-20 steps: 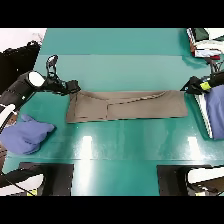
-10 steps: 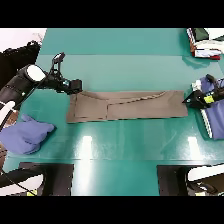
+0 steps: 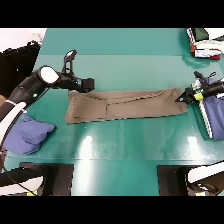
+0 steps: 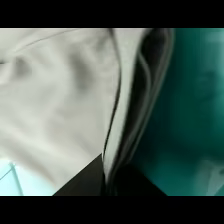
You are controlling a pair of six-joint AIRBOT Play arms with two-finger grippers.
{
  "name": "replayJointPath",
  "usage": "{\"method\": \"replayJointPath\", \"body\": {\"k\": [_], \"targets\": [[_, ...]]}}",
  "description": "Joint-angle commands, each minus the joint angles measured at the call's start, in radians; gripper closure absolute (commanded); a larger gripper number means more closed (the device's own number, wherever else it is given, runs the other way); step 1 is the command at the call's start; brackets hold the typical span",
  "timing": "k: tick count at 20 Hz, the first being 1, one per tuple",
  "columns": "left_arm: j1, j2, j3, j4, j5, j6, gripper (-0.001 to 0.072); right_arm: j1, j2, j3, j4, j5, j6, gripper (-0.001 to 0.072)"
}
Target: Fold the shirts.
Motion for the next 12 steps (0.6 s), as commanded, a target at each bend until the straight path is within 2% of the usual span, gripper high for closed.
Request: {"method": "replayJointPath", "body": {"k": [1,7,12], "targets": [[-0.068,-0.101,0.077,-0.039,0.009,-0.011,0.0683,0.028,0.072,0.063,0.067,0.066,-0.006,0.0697],[-0.238,-0.422,0.32,-0.068,-0.049,-0.01,0.0682,0.165,0.281,0.144,0.234,0.06,0.087,0.0698],[-0.301,-0.549,0.405,-0.124,-0.077,0.004,0.0682,0.333,0.328,0.244,0.248,0.049,0.13,0.0698]]}}
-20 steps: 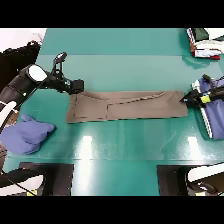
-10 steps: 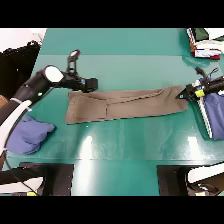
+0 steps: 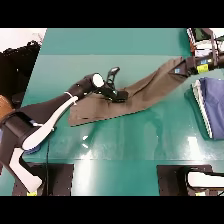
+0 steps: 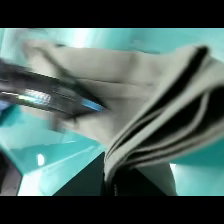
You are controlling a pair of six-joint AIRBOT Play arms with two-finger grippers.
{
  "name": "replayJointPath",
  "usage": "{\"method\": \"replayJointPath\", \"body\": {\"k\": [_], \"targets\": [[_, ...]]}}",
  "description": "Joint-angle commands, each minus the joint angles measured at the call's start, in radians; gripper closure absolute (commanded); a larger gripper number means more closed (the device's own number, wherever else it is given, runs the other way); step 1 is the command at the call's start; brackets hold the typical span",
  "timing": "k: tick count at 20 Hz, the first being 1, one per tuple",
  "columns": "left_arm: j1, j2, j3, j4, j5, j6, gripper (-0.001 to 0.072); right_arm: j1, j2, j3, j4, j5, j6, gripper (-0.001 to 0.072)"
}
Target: Fold the shirts.
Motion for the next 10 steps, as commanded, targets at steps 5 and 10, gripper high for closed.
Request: {"method": "replayJointPath", "body": {"k": [5,10], "targets": [[-0.037,-0.089,0.046,-0.016,-0.062,0.01,0.0682,0.202,0.029,0.143,0.072,-0.053,0.033,0.0698],[0.002,-0.084,0.092,-0.024,-0.127,0.012,0.0682,0.266,0.029,0.172,0.073,-0.061,0.032,0.0698]]}}
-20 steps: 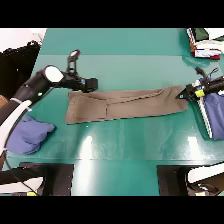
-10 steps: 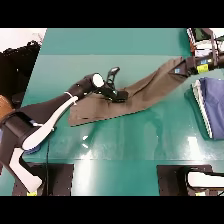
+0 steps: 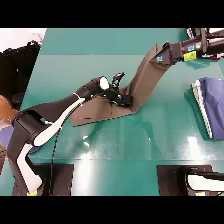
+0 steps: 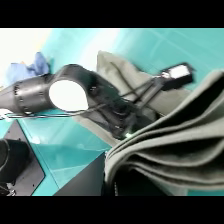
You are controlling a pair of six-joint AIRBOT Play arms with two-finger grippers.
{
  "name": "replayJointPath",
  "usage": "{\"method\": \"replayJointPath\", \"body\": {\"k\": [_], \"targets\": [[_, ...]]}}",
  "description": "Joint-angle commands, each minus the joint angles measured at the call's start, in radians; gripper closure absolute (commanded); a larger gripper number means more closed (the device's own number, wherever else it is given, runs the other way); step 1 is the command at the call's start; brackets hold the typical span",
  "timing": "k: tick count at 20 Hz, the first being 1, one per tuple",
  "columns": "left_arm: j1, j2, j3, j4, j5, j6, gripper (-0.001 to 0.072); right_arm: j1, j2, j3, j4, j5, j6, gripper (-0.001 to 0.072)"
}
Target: Fold the shirts.
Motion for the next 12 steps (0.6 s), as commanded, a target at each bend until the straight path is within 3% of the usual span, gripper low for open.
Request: {"method": "replayJointPath", "body": {"k": [1,7,12], "targets": [[0.045,0.005,0.055,0.002,-0.092,0.004,0.0682,0.05,0.002,0.019,0.01,-0.019,0.002,0.0698],[0.257,0.225,0.072,0.081,-0.179,0.091,0.0682,0.191,-0.018,0.018,0.011,-0.099,0.0,0.0697],[0.499,0.465,0.072,0.219,-0.238,0.13,0.0681,0.455,-0.15,0.019,0.06,-0.325,-0.051,0.0696]]}}
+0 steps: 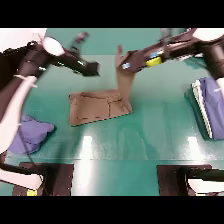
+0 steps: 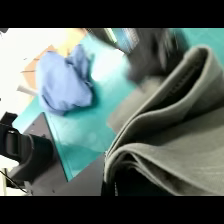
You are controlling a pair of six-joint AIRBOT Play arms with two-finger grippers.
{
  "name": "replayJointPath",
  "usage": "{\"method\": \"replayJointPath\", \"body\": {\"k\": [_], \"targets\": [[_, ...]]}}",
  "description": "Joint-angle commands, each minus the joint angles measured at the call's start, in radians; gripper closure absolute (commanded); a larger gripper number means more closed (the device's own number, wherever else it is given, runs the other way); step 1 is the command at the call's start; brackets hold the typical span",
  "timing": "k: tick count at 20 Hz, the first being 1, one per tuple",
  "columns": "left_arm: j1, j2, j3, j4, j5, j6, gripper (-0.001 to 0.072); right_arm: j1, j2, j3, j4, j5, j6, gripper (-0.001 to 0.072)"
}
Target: Fold the shirts.
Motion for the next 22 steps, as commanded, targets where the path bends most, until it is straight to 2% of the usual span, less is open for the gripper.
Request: {"method": "replayJointPath", "body": {"k": [1,2,4,5,8,9,12,17,19,20,21,22], "targets": [[0.158,0.155,0.002,0.111,-0.037,0.024,0.0682,0.198,-0.111,0.002,0.069,-0.212,-0.084,0.0693],[0.193,0.186,0.002,0.122,-0.038,0.024,0.0681,0.251,-0.152,0.002,0.086,-0.276,-0.117,0.0649],[0.254,0.23,0.002,0.122,-0.039,0.024,0.0681,0.333,-0.226,0.003,0.092,-0.354,-0.157,0.0303],[0.275,0.241,0.002,0.122,-0.043,0.024,0.0682,0.356,-0.254,0.008,0.09,-0.355,-0.161,0.0197],[0.29,0.243,0.001,0.125,-0.086,0.024,0.0681,0.341,-0.293,0.066,0.012,-0.209,-0.167,0.0221],[0.29,0.243,0.001,0.121,-0.097,0.026,0.0682,0.313,-0.289,0.079,-0.061,-0.149,-0.127,0.0296],[0.29,0.243,0.001,0.121,-0.108,0.027,0.0681,0.181,-0.244,0.026,-0.246,-0.034,-0.037,0.0296],[0.289,0.243,0.001,0.117,-0.124,0.027,0.0682,-0.116,-0.138,-0.269,-0.266,-0.037,0.072,0.0296],[0.289,0.243,0.001,0.114,-0.115,0.027,0.0682,-0.212,-0.129,-0.368,-0.232,-0.047,0.08,0.0292],[0.289,0.243,0.001,0.113,-0.109,0.027,0.0682,-0.248,-0.135,-0.41,-0.202,-0.061,0.08,0.0184],[0.289,0.243,0.001,0.113,-0.104,0.027,0.0681,-0.269,-0.146,-0.443,-0.166,-0.08,0.08,0.0122],[0.289,0.243,0.001,0.113,-0.105,0.027,0.0681,-0.279,-0.161,-0.465,-0.138,-0.09,0.079,0.0122]]}}
